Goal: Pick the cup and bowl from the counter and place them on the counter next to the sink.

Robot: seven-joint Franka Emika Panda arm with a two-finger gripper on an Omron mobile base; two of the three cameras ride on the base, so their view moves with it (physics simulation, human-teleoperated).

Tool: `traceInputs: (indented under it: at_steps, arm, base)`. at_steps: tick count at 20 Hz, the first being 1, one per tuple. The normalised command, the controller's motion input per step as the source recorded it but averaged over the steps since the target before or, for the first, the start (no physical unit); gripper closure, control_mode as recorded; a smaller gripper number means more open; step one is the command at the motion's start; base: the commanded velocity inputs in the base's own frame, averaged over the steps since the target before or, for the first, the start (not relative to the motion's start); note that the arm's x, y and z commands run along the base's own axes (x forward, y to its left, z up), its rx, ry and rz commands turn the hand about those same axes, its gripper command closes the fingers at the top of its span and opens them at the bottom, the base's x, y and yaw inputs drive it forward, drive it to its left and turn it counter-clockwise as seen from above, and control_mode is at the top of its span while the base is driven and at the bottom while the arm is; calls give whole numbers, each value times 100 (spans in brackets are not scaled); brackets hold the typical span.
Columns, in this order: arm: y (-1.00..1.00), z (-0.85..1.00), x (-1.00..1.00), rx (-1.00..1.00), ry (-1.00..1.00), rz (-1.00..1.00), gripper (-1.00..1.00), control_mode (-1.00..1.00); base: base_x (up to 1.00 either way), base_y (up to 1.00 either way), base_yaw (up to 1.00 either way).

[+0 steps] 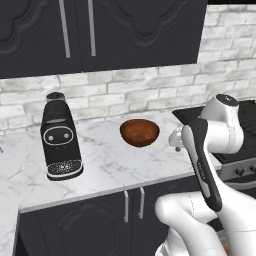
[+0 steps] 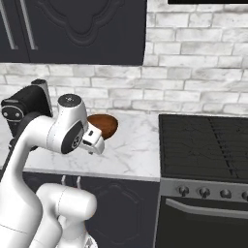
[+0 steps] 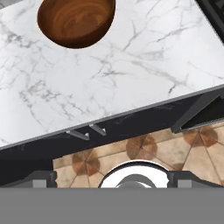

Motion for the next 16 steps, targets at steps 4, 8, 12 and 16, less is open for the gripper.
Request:
traceInputs:
  at_steps: [4,8,12,16]
  arm:
    - [0,-3,0,0,0,0,-100,-100]
    - [0,-7,15,3,-2,0,-100,-100]
    - [0,0,29,2,0,0,-100,-100]
    - [-12,0,4,0,-4,0,-100,-100]
  base:
    - [0,0,0]
    - [0,0,0]
    - [0,0,0]
    - [0,0,0]
